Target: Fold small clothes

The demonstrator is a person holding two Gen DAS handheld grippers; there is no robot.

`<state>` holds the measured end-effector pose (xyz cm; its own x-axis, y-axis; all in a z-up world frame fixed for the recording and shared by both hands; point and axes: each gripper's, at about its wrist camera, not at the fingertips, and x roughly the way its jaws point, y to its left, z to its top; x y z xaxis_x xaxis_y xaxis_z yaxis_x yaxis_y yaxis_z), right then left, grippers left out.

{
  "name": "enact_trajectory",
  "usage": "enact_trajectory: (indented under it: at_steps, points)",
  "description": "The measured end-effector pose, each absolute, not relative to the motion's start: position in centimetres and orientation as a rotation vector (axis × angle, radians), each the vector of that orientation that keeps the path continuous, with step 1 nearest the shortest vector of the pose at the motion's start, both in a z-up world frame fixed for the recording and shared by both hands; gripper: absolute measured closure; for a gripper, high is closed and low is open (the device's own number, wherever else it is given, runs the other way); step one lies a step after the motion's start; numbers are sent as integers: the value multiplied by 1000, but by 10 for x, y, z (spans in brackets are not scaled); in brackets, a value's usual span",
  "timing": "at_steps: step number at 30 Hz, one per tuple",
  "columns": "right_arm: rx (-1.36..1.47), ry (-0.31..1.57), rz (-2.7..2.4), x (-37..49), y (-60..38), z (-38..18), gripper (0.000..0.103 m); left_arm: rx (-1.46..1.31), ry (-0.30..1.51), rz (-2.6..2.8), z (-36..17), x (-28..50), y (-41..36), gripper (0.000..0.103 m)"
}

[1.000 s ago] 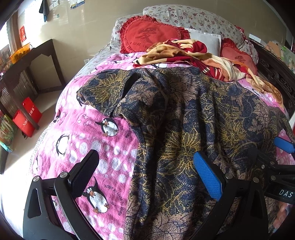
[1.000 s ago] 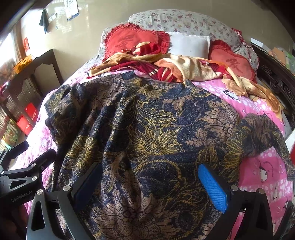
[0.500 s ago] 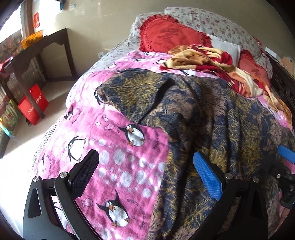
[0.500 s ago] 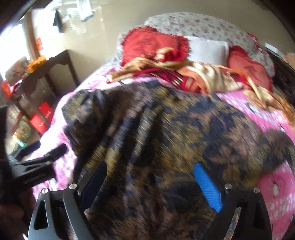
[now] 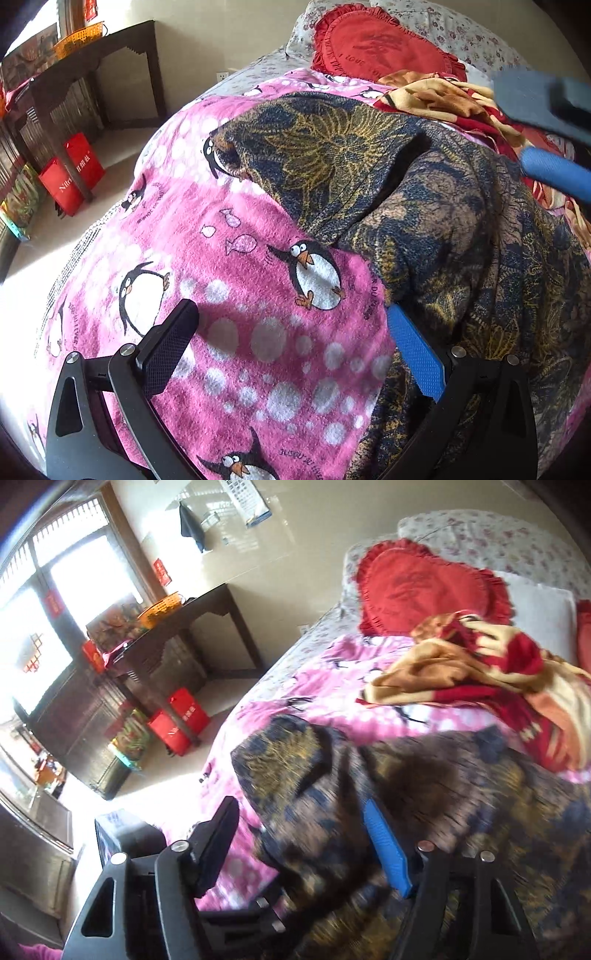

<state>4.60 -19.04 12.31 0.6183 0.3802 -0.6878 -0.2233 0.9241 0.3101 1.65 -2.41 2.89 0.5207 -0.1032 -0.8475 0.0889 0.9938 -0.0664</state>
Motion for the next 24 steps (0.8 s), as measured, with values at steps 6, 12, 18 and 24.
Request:
enact_trajectory:
  at_steps: [6,12,18,24]
  points:
    - [217,893,357,98,-166,102,38,24,1003,-121,22,14,-28,0]
    - [92,974,280,136,-155,70,53,-3,989,-132,22,14,-24,0]
    - [149,936,325,127,-161,81,99,29,974,-142,24,12,-25,0]
    - [235,722,414,72,-197,180,99,9,936,-134,39,-2,-18,0]
